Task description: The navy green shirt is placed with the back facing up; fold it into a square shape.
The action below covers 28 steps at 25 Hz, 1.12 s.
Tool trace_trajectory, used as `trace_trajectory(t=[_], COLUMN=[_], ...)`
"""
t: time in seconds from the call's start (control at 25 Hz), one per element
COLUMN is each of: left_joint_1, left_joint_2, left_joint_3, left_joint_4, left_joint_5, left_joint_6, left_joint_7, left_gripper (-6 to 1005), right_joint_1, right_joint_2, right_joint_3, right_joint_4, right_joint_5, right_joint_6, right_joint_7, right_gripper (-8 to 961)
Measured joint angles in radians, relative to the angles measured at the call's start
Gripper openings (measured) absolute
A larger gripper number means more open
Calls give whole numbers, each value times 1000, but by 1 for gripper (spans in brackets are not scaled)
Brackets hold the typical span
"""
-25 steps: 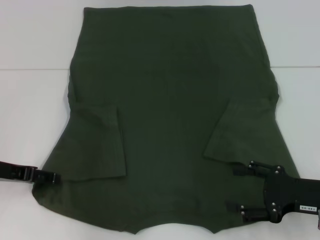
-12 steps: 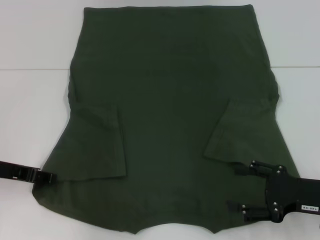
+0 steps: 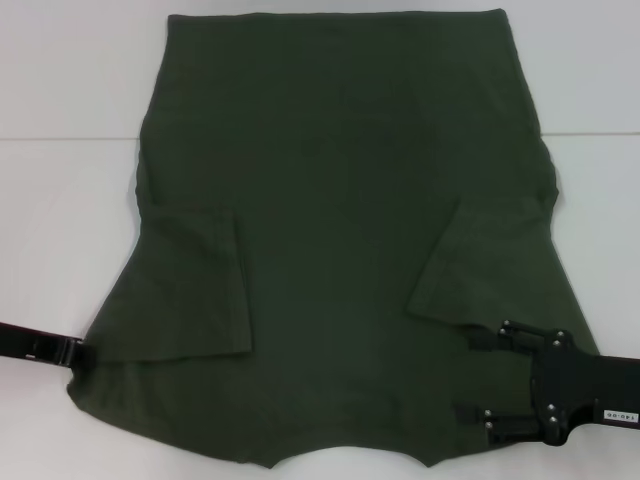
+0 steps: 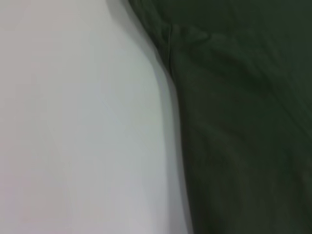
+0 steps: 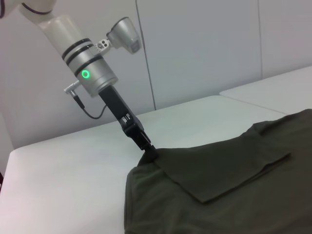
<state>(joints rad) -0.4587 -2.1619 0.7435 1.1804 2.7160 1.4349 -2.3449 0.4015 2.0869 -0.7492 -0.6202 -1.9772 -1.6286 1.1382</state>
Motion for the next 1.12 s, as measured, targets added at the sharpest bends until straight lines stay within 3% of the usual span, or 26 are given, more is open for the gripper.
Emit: trace_trajectory(t=[0.32,0.8,1.12], left_joint_1=[-1,-9,-16], left_joint_2=[-1,1,16], left_joint_3=[8,14,-22], left_joint_4=[-1,-14,-35], left_joint_5=[3,-6,-14], left_joint_6=[-2,15,13], left_joint_7=[-6,24,16], left_gripper=[11,14,15], right_joint_1=[2,5,5], right_joint_2=[-1,-2,-10], right_joint_3=[1,9,81], right_joint_4=[0,-1,-4], right_joint_5=[0,0,0], right_joint_6=[0,-4,-41], right_joint_7=[0,22,67], right_gripper=[944,945,944])
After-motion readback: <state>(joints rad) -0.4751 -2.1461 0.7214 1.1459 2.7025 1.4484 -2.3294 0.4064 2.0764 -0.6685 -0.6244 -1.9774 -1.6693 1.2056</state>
